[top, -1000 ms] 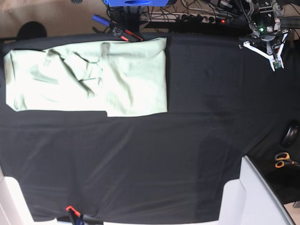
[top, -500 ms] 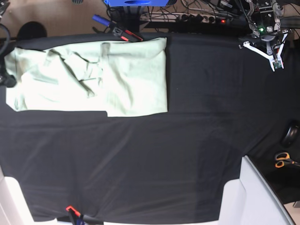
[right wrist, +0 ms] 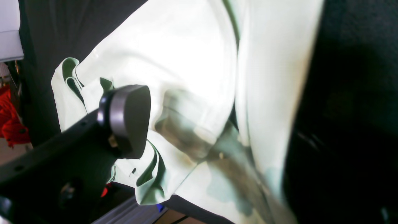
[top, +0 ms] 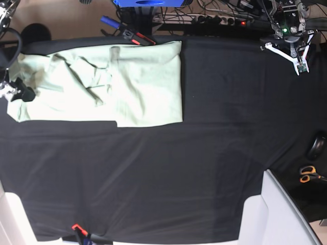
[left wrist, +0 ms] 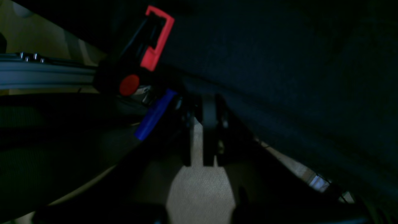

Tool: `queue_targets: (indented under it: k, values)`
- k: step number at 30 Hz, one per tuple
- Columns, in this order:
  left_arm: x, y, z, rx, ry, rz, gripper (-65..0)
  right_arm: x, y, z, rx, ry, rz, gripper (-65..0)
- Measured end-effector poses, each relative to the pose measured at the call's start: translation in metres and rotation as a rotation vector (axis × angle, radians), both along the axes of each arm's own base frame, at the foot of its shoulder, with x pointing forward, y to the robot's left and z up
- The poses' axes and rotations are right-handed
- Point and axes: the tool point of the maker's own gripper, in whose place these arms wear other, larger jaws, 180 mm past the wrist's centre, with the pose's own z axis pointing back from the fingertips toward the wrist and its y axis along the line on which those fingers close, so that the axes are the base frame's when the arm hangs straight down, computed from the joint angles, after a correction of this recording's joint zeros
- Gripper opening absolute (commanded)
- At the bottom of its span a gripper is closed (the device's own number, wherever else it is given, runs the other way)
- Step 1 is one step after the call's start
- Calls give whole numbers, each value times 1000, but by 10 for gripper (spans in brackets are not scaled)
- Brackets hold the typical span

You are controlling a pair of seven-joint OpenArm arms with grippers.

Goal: Fold the T-shirt properly
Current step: 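Grasp the shirt's outer end with the right gripper and lift it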

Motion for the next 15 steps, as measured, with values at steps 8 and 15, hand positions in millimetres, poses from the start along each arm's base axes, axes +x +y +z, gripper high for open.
queue_targets:
  k: [8, 15]
  values:
    - [0, 0, 0, 0, -1, -1, -600, 3, 16, -4, 9, 3, 49, -308]
    - [0, 0, 0, 0, -1, 0, -600, -6, 29, -13, 35, 35, 57, -559]
